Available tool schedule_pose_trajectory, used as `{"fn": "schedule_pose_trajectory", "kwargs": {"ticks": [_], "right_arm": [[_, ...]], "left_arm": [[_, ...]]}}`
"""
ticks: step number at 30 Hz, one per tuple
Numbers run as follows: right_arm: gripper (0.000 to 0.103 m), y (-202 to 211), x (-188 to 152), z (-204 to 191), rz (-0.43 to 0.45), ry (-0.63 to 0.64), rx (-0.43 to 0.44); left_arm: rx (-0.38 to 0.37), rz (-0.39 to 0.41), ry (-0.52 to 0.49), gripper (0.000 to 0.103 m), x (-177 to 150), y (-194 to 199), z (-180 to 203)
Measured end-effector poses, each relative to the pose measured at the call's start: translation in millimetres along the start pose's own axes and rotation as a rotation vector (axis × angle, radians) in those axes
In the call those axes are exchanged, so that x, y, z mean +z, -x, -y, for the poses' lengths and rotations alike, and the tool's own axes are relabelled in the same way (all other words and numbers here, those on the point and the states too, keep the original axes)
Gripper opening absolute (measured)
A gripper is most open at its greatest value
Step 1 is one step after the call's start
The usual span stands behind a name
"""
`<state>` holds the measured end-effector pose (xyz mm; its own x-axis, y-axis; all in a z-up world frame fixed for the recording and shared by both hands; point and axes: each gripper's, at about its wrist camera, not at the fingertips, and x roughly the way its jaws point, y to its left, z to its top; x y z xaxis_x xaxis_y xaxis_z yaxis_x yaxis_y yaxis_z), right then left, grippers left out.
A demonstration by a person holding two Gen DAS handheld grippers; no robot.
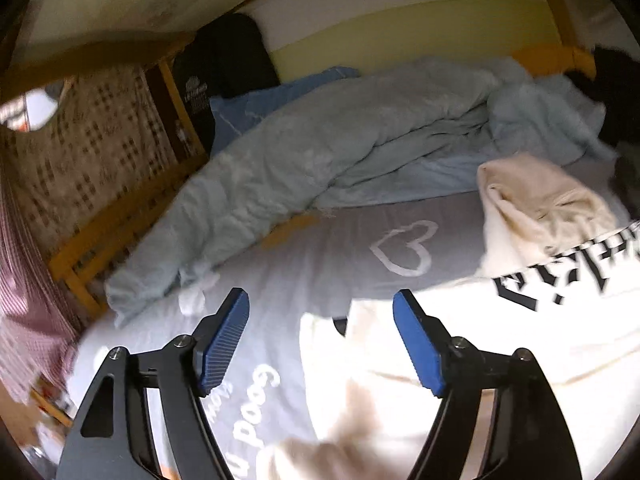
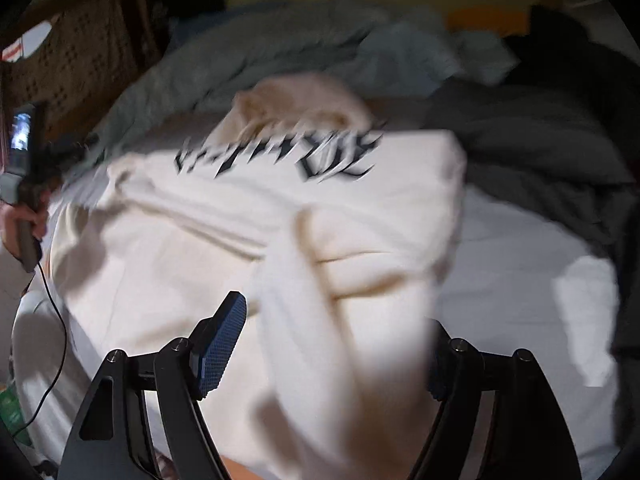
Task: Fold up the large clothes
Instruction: 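Grasp the other sleeve with the right gripper while the left gripper holds fabric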
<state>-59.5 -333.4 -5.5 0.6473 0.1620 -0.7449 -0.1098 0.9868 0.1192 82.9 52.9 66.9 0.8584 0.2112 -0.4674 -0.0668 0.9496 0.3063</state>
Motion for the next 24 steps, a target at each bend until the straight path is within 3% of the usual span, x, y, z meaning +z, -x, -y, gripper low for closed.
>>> {"fn": "schedule_pose_trajectory", "kwargs": {"ticks": [1, 2, 3, 4, 5, 9, 13, 22, 24], "right_arm": [[0.076, -5.0, -0.2, -3.0, 0.0, -0.008, -0.04], [0.056, -4.5, -1.7, -7.3, 0.033, 0.0, -0.111], [0.027, -0.3, -4.8, -10.8, 0.072, 0.018, -0.164], [0.017, 7.4, -9.7, -14.9, 0.117, 0.046, -0.206], [0.014, 16.3, -14.5, -18.5, 0.158, 0.057, -0.216], [0.013, 49.8, -45.4, -18.6, 0.252, -0.044, -0.119], [0.013, 65.0, -68.3, -34.8, 0.292, 0.023, -0.164], [0.013, 62.7, -97.9, -78.6, 0.212, 0.115, -0.048], [0.013, 65.4, -103.3, -80.6, 0.211, 0.099, -0.043]], "left_arm": [[-0.019, -0.015, 0.021, 0.074, -4.5, 2.7, -3.8], [-0.032, -0.028, 0.038, 0.074, -9.3, 3.3, -6.6], [-0.038, -0.043, 0.052, 0.074, -16.1, 3.3, -9.1], [-0.04, -0.058, 0.059, 0.074, -23.4, 2.4, -10.9], [-0.04, -0.074, 0.062, 0.074, -31.2, 3.2, -10.0], [0.025, -0.136, 0.074, 0.074, -60.7, -3.3, -18.7], [-0.014, -0.185, 0.125, 0.074, -83.2, -8.9, -32.7], [-0.099, -0.222, 0.184, 0.076, -94.6, -35.4, -43.5], [-0.123, -0.259, 0.155, 0.039, -97.8, -38.7, -37.0]]}}
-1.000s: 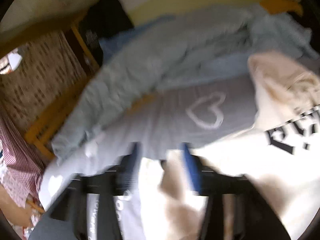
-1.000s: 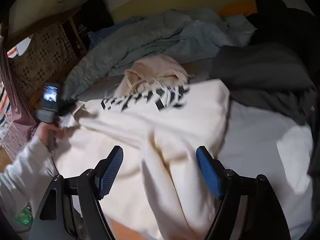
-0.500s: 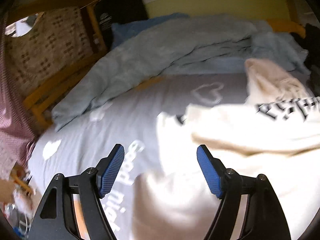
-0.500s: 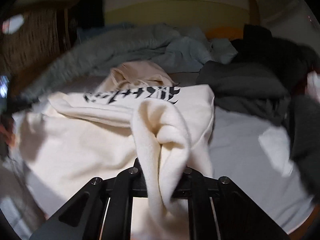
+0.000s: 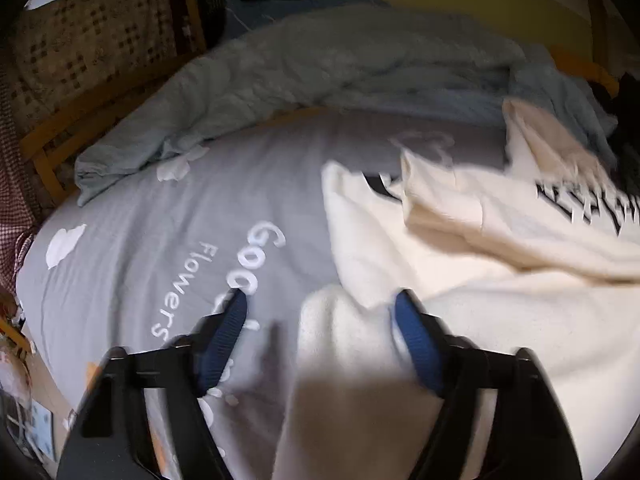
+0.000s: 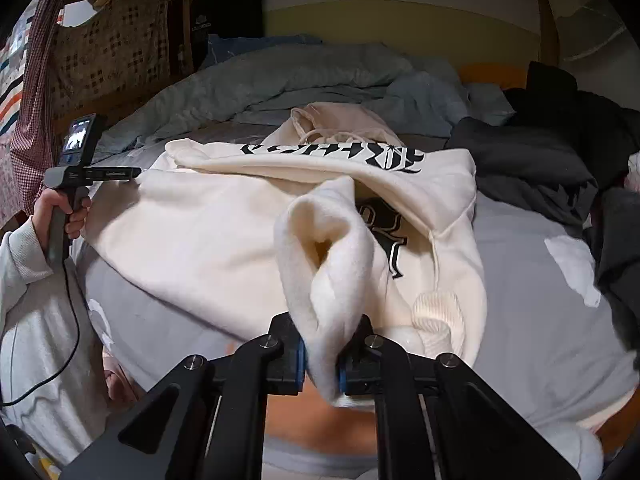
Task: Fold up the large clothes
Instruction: 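Grasp the other sleeve with the right gripper while the left gripper holds fabric, then lay the sleeve on the hoodie body and open both grippers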
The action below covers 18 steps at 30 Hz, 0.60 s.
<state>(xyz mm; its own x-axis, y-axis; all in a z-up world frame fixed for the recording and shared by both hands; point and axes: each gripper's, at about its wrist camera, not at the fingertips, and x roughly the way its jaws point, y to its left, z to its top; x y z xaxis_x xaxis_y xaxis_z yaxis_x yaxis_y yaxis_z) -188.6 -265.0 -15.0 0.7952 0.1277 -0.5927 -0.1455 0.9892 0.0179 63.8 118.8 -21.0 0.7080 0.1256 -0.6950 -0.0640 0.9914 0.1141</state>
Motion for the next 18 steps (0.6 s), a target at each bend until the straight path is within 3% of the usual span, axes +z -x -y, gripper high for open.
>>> {"fn": "schedule_pose_trajectory", "kwargs": {"ticks": [1, 2, 4, 8, 18], "right_arm": [[0.012, 3.0, -2.2, 1.9, 0.008, -0.015, 0.005], [0.012, 9.3, -4.4, 3.3, 0.032, -0.04, -0.002], [0.012, 24.7, -8.1, 7.5, 0.092, -0.091, -0.029], [0.013, 39.5, -13.5, 19.8, 0.136, -0.196, -0.13], [0.012, 50.0, -23.8, 29.9, 0.135, -0.312, -0.438]], "left_arm": [[-0.063, -0.033, -0.026, 0.013, -3.4, -1.8, 5.7], [-0.068, -0.032, -0.039, 0.009, -6.4, 0.9, 9.8], [-0.01, 0.045, -0.081, 0.008, -13.0, 20.5, 20.1], [-0.002, 0.157, -0.047, 0.007, -26.6, 61.5, 16.2], [-0.021, 0.15, 0.157, 0.008, -64.5, 103.4, -26.3]]}}
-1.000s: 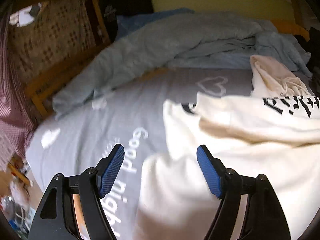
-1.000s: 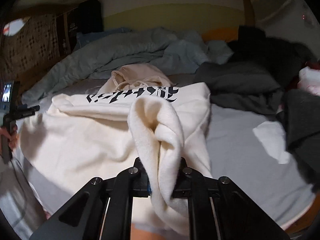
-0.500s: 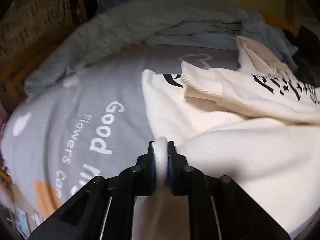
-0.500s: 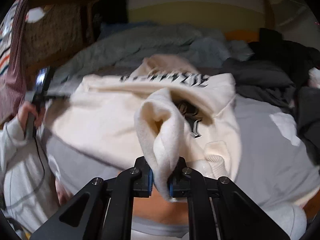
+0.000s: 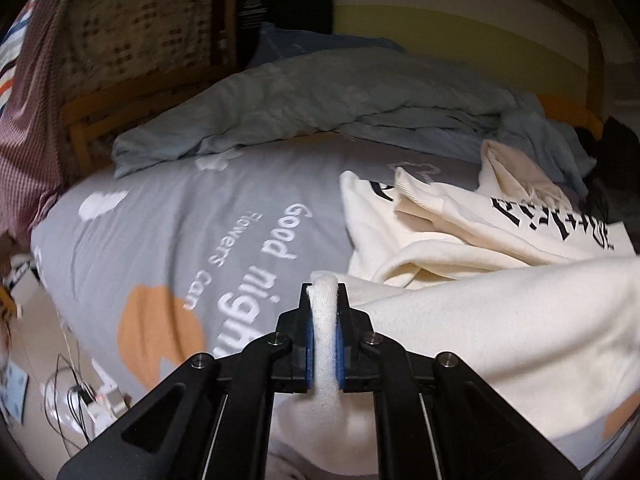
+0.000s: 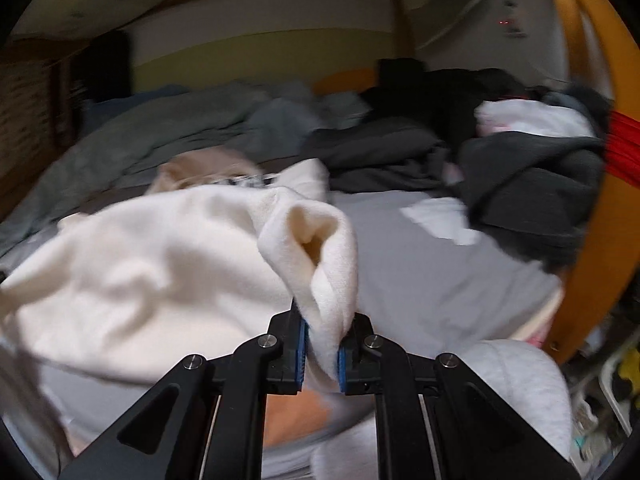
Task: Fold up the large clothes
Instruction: 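Lay the sleeve on the hoodie body and open both grippers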
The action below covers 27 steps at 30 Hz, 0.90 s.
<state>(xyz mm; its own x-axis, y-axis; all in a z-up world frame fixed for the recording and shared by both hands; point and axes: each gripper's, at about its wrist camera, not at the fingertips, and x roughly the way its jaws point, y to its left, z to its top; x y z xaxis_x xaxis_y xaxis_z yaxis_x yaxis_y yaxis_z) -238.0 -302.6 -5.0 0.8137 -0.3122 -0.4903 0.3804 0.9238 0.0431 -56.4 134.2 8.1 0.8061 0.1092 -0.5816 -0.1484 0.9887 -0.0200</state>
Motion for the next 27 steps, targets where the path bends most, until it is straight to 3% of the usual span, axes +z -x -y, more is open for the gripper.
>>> {"fn": "schedule_pose_trajectory", "kwargs": {"ticks": [4, 7, 10, 12, 14, 15, 16, 17, 18, 19, 21, 23, 24, 27], "right_arm": [[0.012, -9.7, 13.8, 1.6, 0.012, 0.014, -0.041], [0.012, -37.4, 46.2, -6.9, 0.028, 0.089, -0.05], [0.012, -82.7, 74.7, -5.9, -0.085, 0.084, -0.036], [0.013, -112.5, 79.5, -4.3, -0.19, 0.082, -0.046], [0.014, -123.9, 76.9, -4.7, -0.219, 0.096, -0.046], [0.022, -122.1, 75.1, -5.4, -0.198, 0.116, -0.054], [0.038, -119.5, 74.1, -6.1, -0.177, 0.13, -0.073], [0.047, -115.8, 73.3, -5.3, -0.151, 0.133, -0.099], [0.063, -110.3, 73.2, -2.6, -0.116, 0.119, -0.115], [0.069, -104.4, 73.5, -0.7, -0.085, 0.103, -0.108], [0.071, -87.4, 75.5, 1.5, -0.009, 0.077, -0.066], [0.083, -74.1, 76.1, -0.7, 0.055, 0.079, -0.021], [0.088, -67.8, 76.0, -3.3, 0.089, 0.084, 0.008], [0.088, -55.2, 73.5, -15.7, 0.124, 0.112, 0.112]], "left_arm": [[0.013, 0.006, -0.017, 0.008, 10.9, -11.8, 5.0], [0.009, -0.012, -0.015, 0.008, 37.2, -35.2, 15.9], [-0.003, -0.141, 0.027, 0.008, 56.5, -68.2, 21.7], [0.013, -0.161, 0.024, 0.012, 57.1, -81.8, 25.8], [0.013, -0.15, 0.005, 0.018, 50.9, -88.1, 28.2], [0.006, -0.124, -0.002, 0.023, 46.5, -86.6, 27.8], [-0.008, -0.11, -0.012, 0.043, 42.9, -83.0, 27.5], [-0.049, -0.1, -0.002, 0.057, 42.0, -77.1, 26.6], [-0.111, -0.071, 0.02, 0.06, 42.6, -67.2, 24.9], [-0.177, -0.016, 0.034, 0.064, 42.4, -51.7, 24.9], [-0.221, 0.093, 0.006, 0.075, 39.4, -21.5, 30.4], [-0.22, 0.182, -0.034, 0.079, 33.2, 1.5, 39.2], [-0.219, 0.212, -0.054, 0.08, 29.1, 10.3, 44.0], [-0.22, 0.254, -0.088, 0.083, 17.1, 25.0, 55.3]]}}
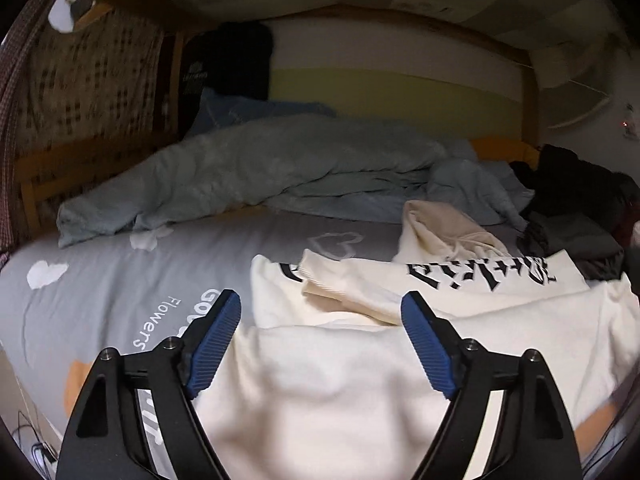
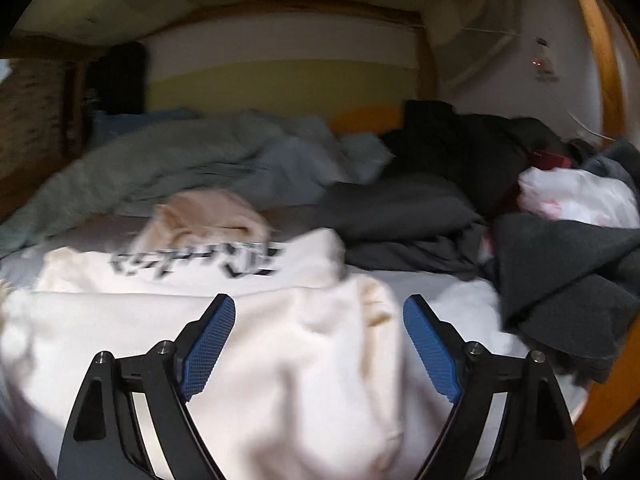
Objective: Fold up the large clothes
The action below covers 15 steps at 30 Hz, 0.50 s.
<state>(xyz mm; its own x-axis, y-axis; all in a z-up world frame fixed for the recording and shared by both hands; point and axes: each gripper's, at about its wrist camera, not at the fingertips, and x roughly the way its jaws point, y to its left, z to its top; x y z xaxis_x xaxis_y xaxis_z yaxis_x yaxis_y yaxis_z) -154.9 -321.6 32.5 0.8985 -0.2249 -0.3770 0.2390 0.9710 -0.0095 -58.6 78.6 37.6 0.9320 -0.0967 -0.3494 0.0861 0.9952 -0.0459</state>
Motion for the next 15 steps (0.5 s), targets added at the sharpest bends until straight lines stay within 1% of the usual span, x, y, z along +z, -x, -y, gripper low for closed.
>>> {"fn": "schedule_pose_trajectory", "kwargs": {"ticks": [1, 2, 4, 6, 8, 12, 15], "right_arm": [[0.088, 0.9, -0.9, -5.1, -0.003, 0.008, 0.037], [0.088, 1.8, -2.4, -11.6, -0.012, 0.022, 0.077], [0.088, 3.5, -5.8, -22.6, -0.024, 0.055, 0.089], [0.088, 1.7, -8.3, -27.0, -0.032, 0.08, 0.094], [0.088, -2.9, -10.0, -26.6, -0.057, 0.072, 0.088], [0.088, -11.0, -13.8, -18.1, -0.109, 0.012, 0.119], [0.089, -13.9, -14.3, -15.7, -0.117, -0.001, 0.116]], "left_arm": [[-0.002, 0.006, -0.004, 0.086, -3.4, 3.4, 3.9], [-0.008, 0.01, -0.01, 0.093, -5.8, 6.2, 6.3], [-0.027, 0.015, -0.047, 0.101, -11.7, 10.3, 14.4], [-0.01, 0.027, -0.086, 0.102, -14.0, 10.2, 21.2], [-0.002, 0.03, -0.111, 0.102, -14.5, 6.8, 27.0], [0.005, 0.003, -0.097, 0.102, -13.9, -1.3, 29.6], [0.024, 0.009, -0.108, 0.102, -5.6, -4.5, 33.3]]}}
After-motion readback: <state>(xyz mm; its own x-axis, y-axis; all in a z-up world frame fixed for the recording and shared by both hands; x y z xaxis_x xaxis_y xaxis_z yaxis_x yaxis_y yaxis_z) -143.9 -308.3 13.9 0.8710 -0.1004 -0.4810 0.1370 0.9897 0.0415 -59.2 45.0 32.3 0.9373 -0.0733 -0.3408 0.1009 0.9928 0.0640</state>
